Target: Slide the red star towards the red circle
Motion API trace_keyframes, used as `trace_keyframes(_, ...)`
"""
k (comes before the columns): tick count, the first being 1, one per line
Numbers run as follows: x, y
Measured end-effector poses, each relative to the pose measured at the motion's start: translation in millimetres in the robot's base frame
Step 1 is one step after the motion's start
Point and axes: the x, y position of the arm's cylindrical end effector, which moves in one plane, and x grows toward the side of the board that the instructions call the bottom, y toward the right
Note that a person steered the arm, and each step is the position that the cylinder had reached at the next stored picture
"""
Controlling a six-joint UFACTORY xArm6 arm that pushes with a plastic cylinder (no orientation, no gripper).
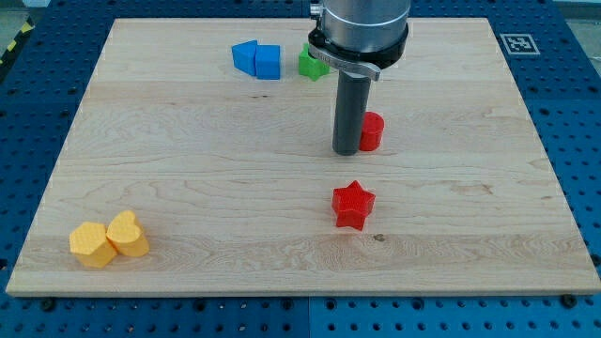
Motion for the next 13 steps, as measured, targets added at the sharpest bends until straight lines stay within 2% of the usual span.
trace_keyframes(2,50,-11)
trace_keyframes(4,85,-50)
trace_keyframes(5,113,-39)
trace_keyframes(7,115,-15)
trace_keyframes(11,76,-4)
trace_keyframes(13,76,54)
